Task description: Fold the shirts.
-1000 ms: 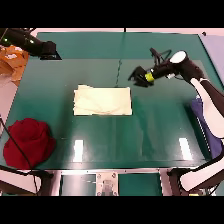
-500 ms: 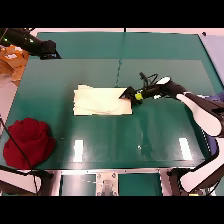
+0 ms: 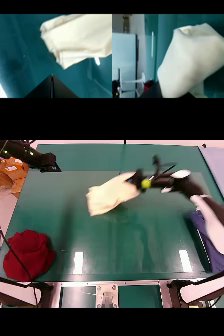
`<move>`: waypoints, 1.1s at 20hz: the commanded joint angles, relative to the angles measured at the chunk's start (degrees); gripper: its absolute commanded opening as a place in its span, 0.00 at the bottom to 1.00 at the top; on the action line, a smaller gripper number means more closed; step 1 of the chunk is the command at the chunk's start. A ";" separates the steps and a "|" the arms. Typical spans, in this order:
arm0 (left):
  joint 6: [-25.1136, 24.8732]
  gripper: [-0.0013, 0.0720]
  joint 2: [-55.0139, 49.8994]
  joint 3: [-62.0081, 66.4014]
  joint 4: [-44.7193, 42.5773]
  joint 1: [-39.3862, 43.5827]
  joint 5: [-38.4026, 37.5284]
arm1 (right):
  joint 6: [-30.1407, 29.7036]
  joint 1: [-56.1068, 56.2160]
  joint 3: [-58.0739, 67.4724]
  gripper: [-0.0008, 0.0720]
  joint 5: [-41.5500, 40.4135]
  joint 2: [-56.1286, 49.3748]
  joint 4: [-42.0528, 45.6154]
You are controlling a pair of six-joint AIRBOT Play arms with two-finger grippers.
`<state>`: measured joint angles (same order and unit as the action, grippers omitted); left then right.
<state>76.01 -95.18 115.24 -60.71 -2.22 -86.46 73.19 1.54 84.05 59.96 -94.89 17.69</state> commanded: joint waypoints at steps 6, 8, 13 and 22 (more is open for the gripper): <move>0.33 0.05 0.04 -0.02 0.02 -0.02 -1.68 | 16.55 -35.63 6.75 0.03 6.84 16.35 18.16; 0.46 0.06 0.04 -0.02 0.04 -0.02 -1.68 | 16.63 -45.22 6.75 0.03 9.77 17.66 19.93; 0.46 0.06 0.04 -0.02 0.04 -0.02 -1.55 | 16.33 -62.12 6.93 0.03 17.38 18.71 25.27; 0.46 0.05 0.04 -0.02 0.92 -0.02 -5.05 | 27.98 -66.86 -5.38 0.03 32.35 25.62 70.12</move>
<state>76.55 -95.18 115.24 -60.12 -2.22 -90.02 96.40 -64.34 84.42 87.15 -71.24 71.33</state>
